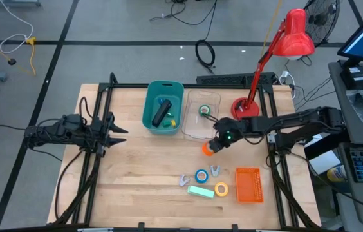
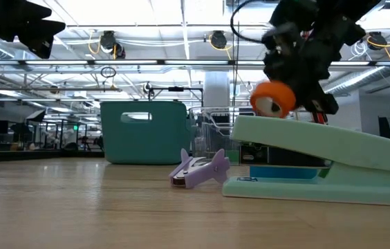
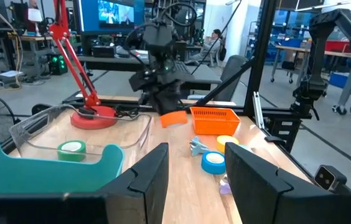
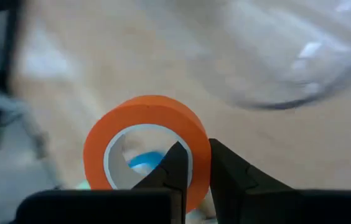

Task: Pick and place Stapler, Stapler remover, tape
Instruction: Put the orange tape into the transparent bin

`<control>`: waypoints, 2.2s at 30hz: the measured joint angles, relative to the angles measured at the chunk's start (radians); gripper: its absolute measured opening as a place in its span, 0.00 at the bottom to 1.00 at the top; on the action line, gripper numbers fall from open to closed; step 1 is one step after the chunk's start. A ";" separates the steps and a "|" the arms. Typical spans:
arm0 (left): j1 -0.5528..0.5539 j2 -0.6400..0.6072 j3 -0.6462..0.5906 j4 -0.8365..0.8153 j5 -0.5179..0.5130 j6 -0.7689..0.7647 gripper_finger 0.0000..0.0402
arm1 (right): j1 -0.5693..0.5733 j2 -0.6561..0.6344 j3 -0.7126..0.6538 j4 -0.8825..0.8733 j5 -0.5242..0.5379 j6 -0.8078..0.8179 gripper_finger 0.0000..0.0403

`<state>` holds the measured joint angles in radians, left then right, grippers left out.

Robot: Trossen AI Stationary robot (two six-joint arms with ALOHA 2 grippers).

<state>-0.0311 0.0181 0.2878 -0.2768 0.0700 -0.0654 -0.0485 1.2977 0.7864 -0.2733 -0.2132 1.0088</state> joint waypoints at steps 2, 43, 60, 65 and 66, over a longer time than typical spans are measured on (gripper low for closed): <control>0.000 0.004 0.000 0.024 0.002 -0.008 0.39 | 0.011 -0.009 0.000 0.087 -0.054 0.000 0.08; 0.000 0.203 0.000 0.125 0.002 -0.072 0.39 | -0.280 0.242 0.467 -0.309 0.141 -0.519 0.08; 0.000 0.203 0.000 0.124 -0.003 -0.072 0.39 | -0.323 0.374 0.530 -0.475 0.084 -0.633 0.08; 0.000 0.204 0.000 0.124 -0.011 -0.072 0.39 | -0.323 0.466 0.636 -0.593 0.132 -0.746 0.08; 0.000 0.204 0.000 0.124 -0.013 -0.071 0.39 | -0.323 0.481 0.652 -0.618 0.145 -0.769 0.08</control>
<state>-0.0312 0.2218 0.2882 -0.1528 0.0568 -0.1365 -0.3717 1.7783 1.4381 -0.8909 -0.0682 0.2399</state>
